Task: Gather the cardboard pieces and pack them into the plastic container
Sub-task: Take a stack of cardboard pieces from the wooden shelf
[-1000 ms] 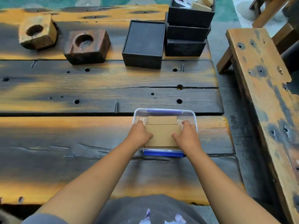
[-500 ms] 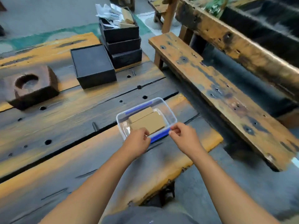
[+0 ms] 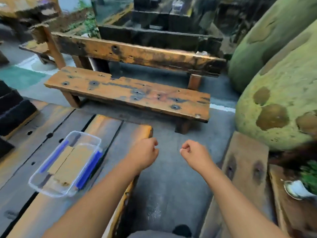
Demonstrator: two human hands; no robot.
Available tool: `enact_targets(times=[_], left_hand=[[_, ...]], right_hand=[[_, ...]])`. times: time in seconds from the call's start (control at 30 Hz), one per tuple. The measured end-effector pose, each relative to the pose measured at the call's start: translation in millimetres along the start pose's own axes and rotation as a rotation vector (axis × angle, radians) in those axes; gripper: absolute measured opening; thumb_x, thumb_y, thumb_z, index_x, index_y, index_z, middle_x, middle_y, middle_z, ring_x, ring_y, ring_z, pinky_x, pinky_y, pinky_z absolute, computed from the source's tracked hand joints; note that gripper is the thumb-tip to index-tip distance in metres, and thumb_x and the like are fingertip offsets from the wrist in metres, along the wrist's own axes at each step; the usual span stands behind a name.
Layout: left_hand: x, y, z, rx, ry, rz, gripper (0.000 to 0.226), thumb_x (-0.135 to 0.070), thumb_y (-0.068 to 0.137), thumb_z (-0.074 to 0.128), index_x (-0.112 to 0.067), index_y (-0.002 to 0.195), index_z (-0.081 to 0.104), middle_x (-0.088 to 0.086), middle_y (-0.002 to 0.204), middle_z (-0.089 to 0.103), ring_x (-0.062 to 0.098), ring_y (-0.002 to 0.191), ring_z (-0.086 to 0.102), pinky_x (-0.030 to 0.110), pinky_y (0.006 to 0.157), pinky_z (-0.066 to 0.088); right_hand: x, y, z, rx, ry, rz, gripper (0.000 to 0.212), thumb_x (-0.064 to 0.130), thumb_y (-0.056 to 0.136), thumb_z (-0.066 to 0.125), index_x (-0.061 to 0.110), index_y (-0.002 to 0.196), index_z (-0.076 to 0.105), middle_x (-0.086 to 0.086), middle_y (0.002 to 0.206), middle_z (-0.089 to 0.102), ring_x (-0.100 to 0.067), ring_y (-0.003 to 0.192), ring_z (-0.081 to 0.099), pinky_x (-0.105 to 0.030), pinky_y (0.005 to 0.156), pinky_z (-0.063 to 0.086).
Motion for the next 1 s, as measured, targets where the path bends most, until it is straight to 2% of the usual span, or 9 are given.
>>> enact_targets(times=[0.17,0.27,0.37,0.5,0.6,0.67,0.73,0.83,1.0], left_hand=[[-118,46,46,0.122,0.116,0.190,0.032,-0.024,0.093,0.051,-0.010,0.121,0.060,0.013,0.116,0.068,0.033,0.111,0.061,0.037,0.087,0.050],[-201,60,85,0.202,0.158,0.334,0.030,-0.022,0.092,0.051,-0.005,0.114,0.062,0.016,0.112,0.068,0.035,0.105,0.061,0.039,0.085,0.052],[-291,56,121,0.316,0.159,0.516,0.031,-0.023,0.092,0.054,-0.007,0.117,0.064,0.015,0.115,0.069,0.033,0.110,0.061,0.037,0.089,0.051],[-394,36,170,0.457,0.231,0.793,0.024,-0.020,0.090,0.053,-0.006,0.105,0.066,0.018,0.105,0.071,0.036,0.104,0.063,0.039,0.085,0.052],[-452,14,204,0.546,0.280,0.989,0.027,-0.020,0.091,0.052,-0.004,0.110,0.064,0.017,0.107,0.069,0.034,0.104,0.062,0.037,0.082,0.050],[-480,-1,225,0.607,0.306,1.087,0.026,-0.021,0.091,0.052,-0.006,0.110,0.062,0.016,0.107,0.068,0.034,0.104,0.062,0.037,0.083,0.050],[-506,-18,247,0.656,0.324,1.193,0.024,-0.023,0.090,0.054,-0.007,0.107,0.061,0.016,0.105,0.069,0.035,0.103,0.062,0.036,0.080,0.050],[-537,-46,274,0.730,0.322,1.357,0.018,-0.022,0.089,0.056,-0.009,0.100,0.062,0.017,0.103,0.069,0.035,0.102,0.062,0.032,0.072,0.041],[-589,-76,292,0.827,0.302,1.587,0.025,-0.027,0.089,0.059,-0.013,0.108,0.066,0.011,0.102,0.074,0.031,0.103,0.066,0.037,0.087,0.052]], right_hand=[[-96,-8,-83,-0.185,0.037,0.180,0.012,0.026,0.083,0.058,0.017,0.088,0.064,-0.010,0.087,0.071,-0.033,0.090,0.065,-0.042,0.077,0.055],[-158,-31,-134,-0.307,0.083,0.283,0.014,0.026,0.085,0.062,0.014,0.091,0.066,-0.010,0.088,0.073,-0.032,0.094,0.066,-0.038,0.080,0.052],[-222,-69,-173,-0.433,0.200,0.415,0.013,0.025,0.084,0.065,0.015,0.093,0.068,0.001,0.076,0.068,-0.029,0.093,0.066,-0.032,0.078,0.049],[-288,-144,-199,-0.626,0.326,0.606,0.013,0.027,0.086,0.066,0.017,0.094,0.067,0.011,0.070,0.060,-0.021,0.083,0.064,-0.028,0.067,0.041],[-319,-201,-207,-0.755,0.385,0.768,0.012,0.027,0.085,0.067,0.019,0.094,0.068,0.011,0.070,0.061,-0.017,0.082,0.062,-0.026,0.069,0.040],[-334,-231,-212,-0.827,0.402,0.854,0.011,0.025,0.085,0.067,0.017,0.093,0.068,0.008,0.073,0.064,-0.020,0.081,0.063,-0.029,0.072,0.046],[-343,-260,-218,-0.881,0.401,0.951,0.011,0.023,0.085,0.066,0.017,0.093,0.068,0.003,0.076,0.068,-0.024,0.083,0.065,-0.033,0.077,0.049],[-350,-292,-225,-0.945,0.370,1.052,0.014,0.024,0.086,0.065,0.016,0.097,0.067,0.000,0.078,0.070,-0.024,0.085,0.066,-0.035,0.081,0.050],[-354,-314,-241,-0.979,0.323,1.171,0.017,0.024,0.086,0.064,0.015,0.100,0.066,0.002,0.078,0.067,-0.023,0.083,0.064,-0.032,0.078,0.046]])
Point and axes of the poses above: each hand's wrist, its own y-axis towards the middle knuckle, its own z-axis out of the palm, x = y × z, the point moved 1 cm from there along y, towards the middle knuckle
